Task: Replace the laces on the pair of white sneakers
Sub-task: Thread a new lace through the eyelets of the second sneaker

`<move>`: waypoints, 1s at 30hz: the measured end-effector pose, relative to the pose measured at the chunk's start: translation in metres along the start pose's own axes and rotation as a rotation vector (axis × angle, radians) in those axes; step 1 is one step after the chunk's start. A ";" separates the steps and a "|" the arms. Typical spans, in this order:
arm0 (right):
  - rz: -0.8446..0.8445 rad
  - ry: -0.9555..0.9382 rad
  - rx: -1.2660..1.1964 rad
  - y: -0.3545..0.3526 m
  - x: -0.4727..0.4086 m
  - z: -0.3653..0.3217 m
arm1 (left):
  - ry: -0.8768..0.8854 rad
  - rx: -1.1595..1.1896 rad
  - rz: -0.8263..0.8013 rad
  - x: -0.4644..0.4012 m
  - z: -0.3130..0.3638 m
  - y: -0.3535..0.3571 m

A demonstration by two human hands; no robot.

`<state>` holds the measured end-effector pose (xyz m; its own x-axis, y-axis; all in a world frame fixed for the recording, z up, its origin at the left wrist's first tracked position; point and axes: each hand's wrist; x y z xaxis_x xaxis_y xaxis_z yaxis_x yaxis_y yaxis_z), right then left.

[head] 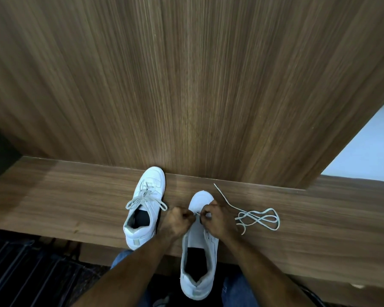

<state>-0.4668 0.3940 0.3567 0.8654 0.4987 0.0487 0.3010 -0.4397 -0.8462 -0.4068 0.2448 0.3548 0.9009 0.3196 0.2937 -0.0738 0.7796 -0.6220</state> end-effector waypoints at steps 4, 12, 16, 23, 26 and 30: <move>-0.029 -0.046 0.126 -0.001 -0.002 -0.004 | 0.056 -0.092 0.015 0.000 0.002 0.001; -0.073 -0.076 0.231 -0.001 -0.004 -0.010 | 0.076 -0.062 -0.036 -0.006 -0.005 0.000; -0.065 -0.046 0.200 0.001 -0.002 -0.010 | 0.043 -0.003 -0.097 -0.013 -0.012 -0.004; -0.029 0.045 0.183 0.005 0.004 -0.015 | 0.039 0.004 -0.057 -0.009 -0.005 -0.002; -0.007 0.064 0.192 0.008 0.005 -0.017 | 0.046 -0.003 -0.052 -0.008 -0.007 0.000; 0.012 0.071 0.204 0.007 0.002 -0.018 | 0.050 -0.009 -0.025 -0.005 -0.007 0.002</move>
<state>-0.4554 0.3787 0.3611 0.8968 0.4370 0.0688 0.2091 -0.2817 -0.9364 -0.4081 0.2406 0.3469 0.9226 0.2728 0.2728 -0.0476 0.7823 -0.6211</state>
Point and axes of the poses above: each hand's wrist, its own x-axis away from the middle knuckle, its own y-axis out of the palm, z = x × y, and after that the axes turned 1 degree about -y, right-handed
